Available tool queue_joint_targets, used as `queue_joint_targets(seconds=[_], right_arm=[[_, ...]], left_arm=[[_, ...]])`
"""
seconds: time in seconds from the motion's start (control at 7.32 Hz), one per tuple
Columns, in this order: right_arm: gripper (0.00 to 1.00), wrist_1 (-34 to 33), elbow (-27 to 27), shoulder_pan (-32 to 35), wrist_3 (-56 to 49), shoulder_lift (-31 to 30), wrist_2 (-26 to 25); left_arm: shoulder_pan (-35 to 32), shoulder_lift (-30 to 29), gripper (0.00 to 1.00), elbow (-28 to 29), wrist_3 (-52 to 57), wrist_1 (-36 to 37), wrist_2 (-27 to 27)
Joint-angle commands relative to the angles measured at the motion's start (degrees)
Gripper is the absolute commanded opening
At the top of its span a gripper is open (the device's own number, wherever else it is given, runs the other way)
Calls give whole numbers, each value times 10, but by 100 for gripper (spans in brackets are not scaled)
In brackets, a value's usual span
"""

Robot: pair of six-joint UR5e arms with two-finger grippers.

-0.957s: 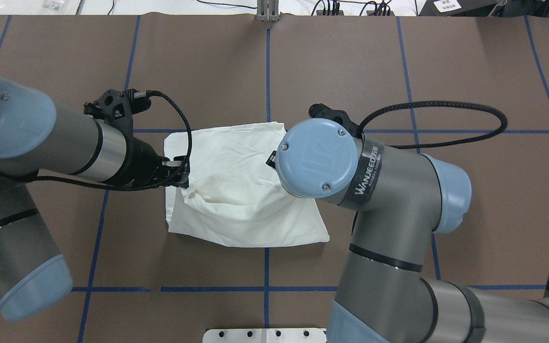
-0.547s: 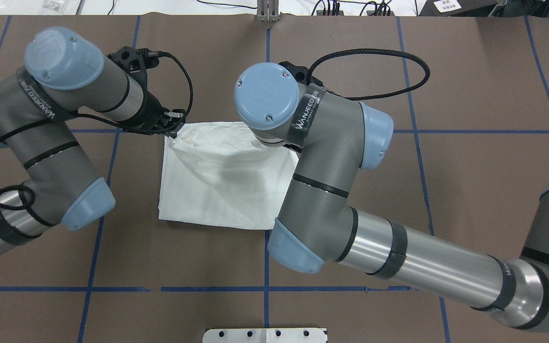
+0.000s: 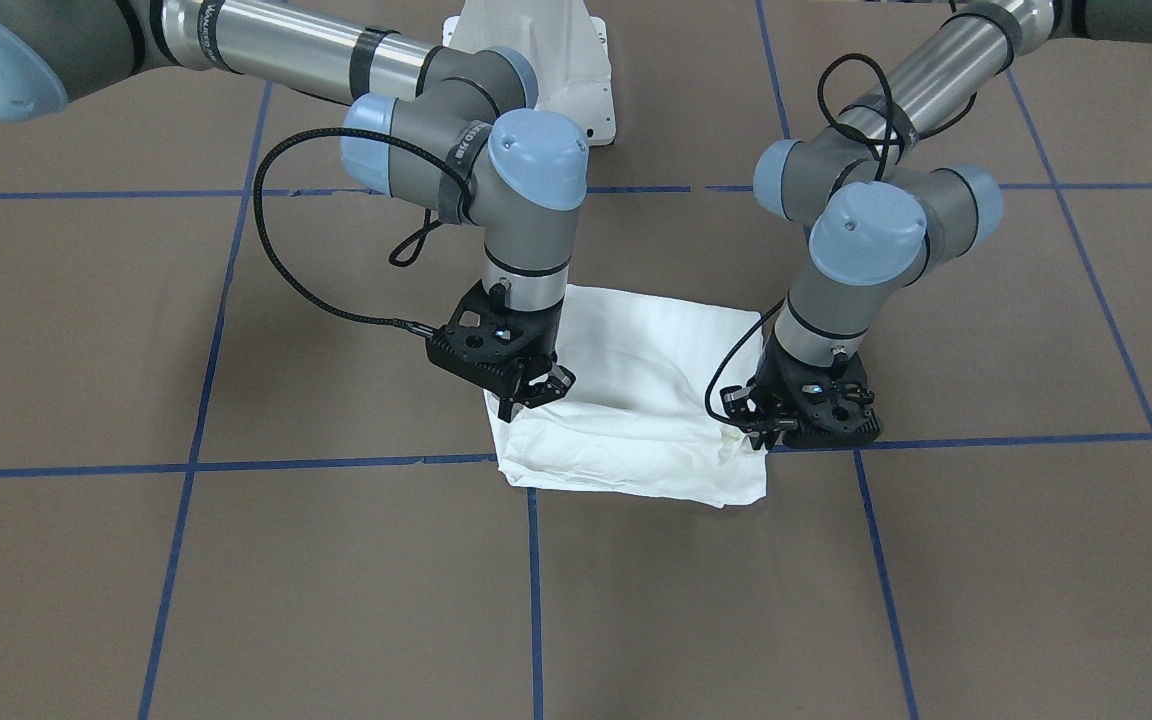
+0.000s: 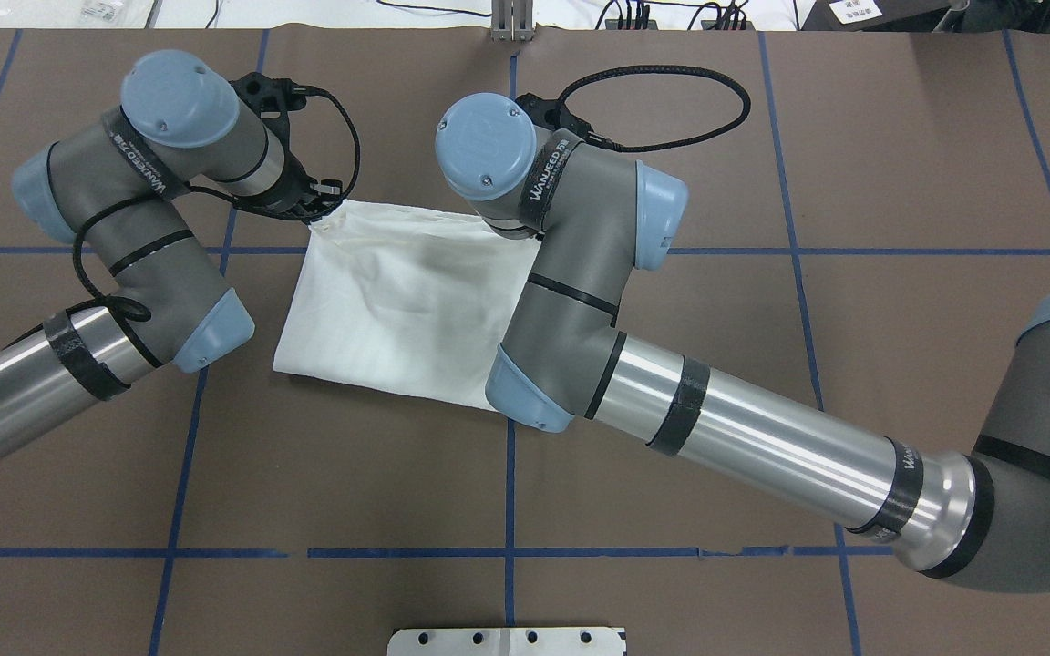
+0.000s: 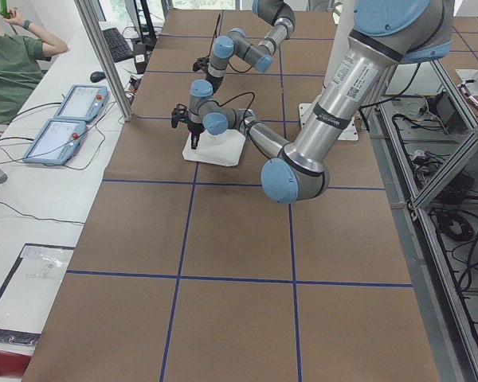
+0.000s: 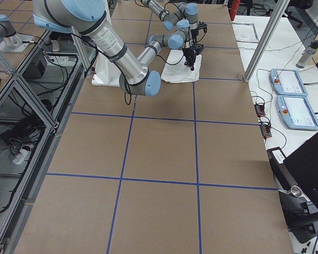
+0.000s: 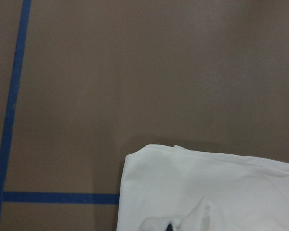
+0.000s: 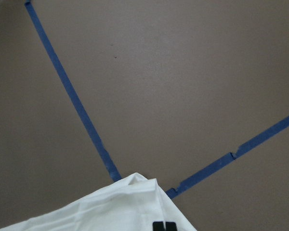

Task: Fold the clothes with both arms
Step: 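Release the left gripper while the right gripper presses the folded bundle flat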

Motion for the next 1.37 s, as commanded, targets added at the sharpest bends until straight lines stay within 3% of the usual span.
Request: queue_joint_targets(seconds=[0.0, 0.27, 0.55, 0.68, 0.96, 1.23], right_arm=[[100, 14, -23, 4, -53, 16, 7], [100, 14, -24, 4, -54, 22, 17], [100, 14, -54, -20, -55, 41, 17], [100, 15, -101, -34, -56, 74, 13], [100, 39, -155, -53, -66, 83, -21], [100, 50, -176, -51, -89, 84, -64]], left_arm=[[-10, 5, 100, -27, 42, -6, -2], [-42, 55, 100, -79, 109, -9, -68], [-69, 77, 100, -89, 180, -8, -95], [-73, 82, 100, -89, 195, -7, -94], [-73, 82, 100, -89, 196, -6, -92], [-73, 82, 100, -89, 193, -6, -93]])
